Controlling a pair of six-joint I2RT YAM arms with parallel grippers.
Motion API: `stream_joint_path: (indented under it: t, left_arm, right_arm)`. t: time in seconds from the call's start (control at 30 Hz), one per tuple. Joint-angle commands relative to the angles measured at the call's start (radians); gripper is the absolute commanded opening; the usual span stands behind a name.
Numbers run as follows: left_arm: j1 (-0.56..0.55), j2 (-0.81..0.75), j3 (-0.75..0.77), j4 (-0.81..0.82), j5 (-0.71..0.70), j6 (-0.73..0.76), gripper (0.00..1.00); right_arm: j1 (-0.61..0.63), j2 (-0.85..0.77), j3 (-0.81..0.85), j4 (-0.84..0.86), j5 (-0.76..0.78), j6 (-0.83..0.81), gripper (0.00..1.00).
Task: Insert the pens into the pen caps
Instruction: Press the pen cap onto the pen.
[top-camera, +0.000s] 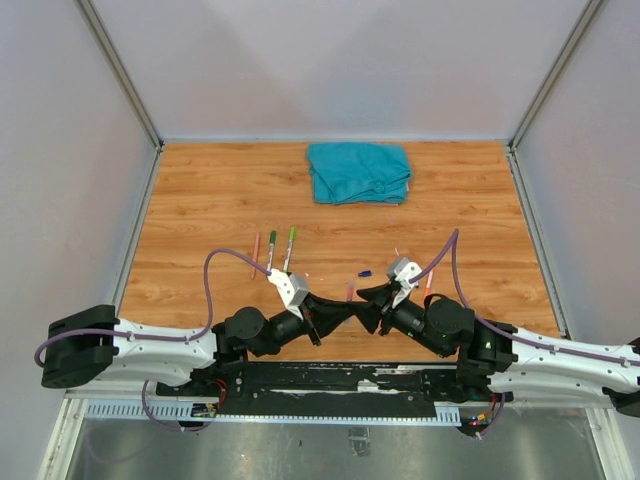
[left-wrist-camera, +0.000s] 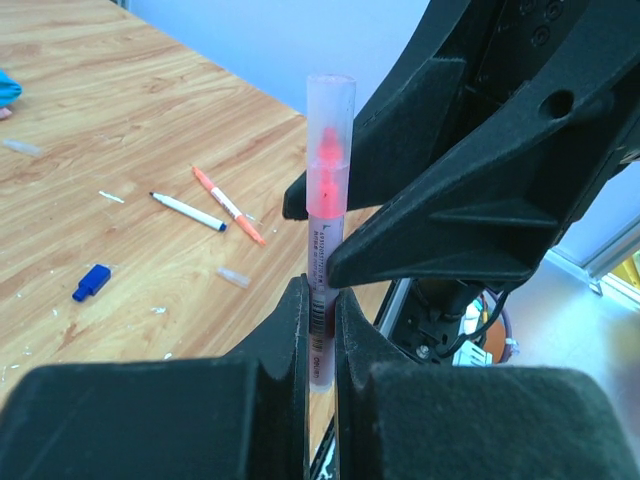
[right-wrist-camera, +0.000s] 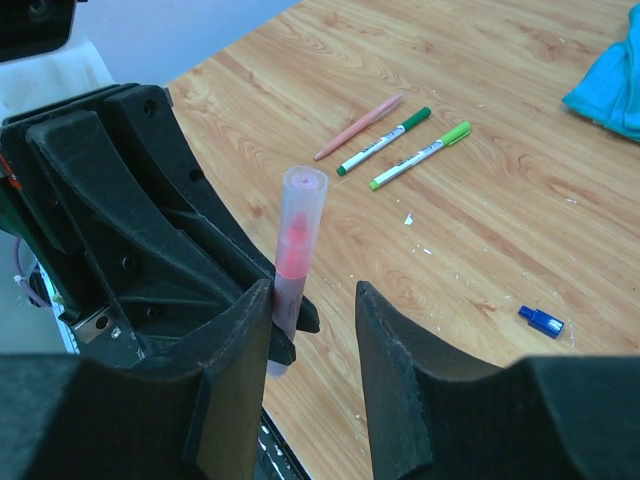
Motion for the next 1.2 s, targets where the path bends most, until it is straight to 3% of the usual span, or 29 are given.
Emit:
stream_joint_path:
  t: [0.0, 0.13, 0.4, 0.6, 0.73, 0.77, 0.87, 1.0, 1.07, 1.1, 1.17]
  left_arm:
    - [0.004, -0.001, 0.000, 0.064, 0.010, 0.002, 0.01]
    - [0.004, 0.001, -0.002, 0.066, 0.016, 0.005, 0.00]
    - [0.004, -0.003, -0.010, 0.080, 0.020, 0.007, 0.01]
    - [0.004, 0.005, -0.016, 0.091, 0.008, 0.002, 0.33]
    - [0.004, 0.015, -0.012, 0.095, 0.010, -0.001, 0.41]
    - [0.004, 0.015, -0.012, 0.096, 0.010, -0.001, 0.40]
    - [0.004, 0.018, -0.012, 0.101, 0.013, 0.000, 0.21]
    - [0.004, 0.022, -0.008, 0.100, 0.013, 0.002, 0.17]
    - [0.004, 0.027, -0.006, 0.100, 0.016, 0.003, 0.07]
    - [0.004, 0.028, -0.006, 0.099, 0.017, 0.003, 0.02]
    - [0.003, 0.029, -0.003, 0.096, 0.017, 0.003, 0.00]
  right_arm:
    - [0.007, 0.023, 0.026, 0.039, -0.008, 0.031, 0.38]
    - [0.001, 0.038, 0.016, 0.070, -0.030, 0.043, 0.33]
    - [-0.009, 0.046, 0.010, 0.092, -0.044, 0.073, 0.01]
    - [-0.011, 0.038, 0.010, 0.098, -0.052, 0.089, 0.01]
    - [-0.014, 0.039, 0.008, 0.108, -0.065, 0.099, 0.01]
    - [-0.013, 0.041, 0.007, 0.109, -0.066, 0.101, 0.01]
    - [-0.013, 0.043, 0.005, 0.112, -0.067, 0.106, 0.01]
    - [-0.015, 0.033, 0.003, 0.120, -0.068, 0.112, 0.01]
    - [-0.015, 0.031, 0.005, 0.120, -0.070, 0.110, 0.01]
    - [-0.015, 0.031, 0.008, 0.120, -0.069, 0.106, 0.02]
    - [-0.014, 0.028, 0.012, 0.110, -0.062, 0.092, 0.15]
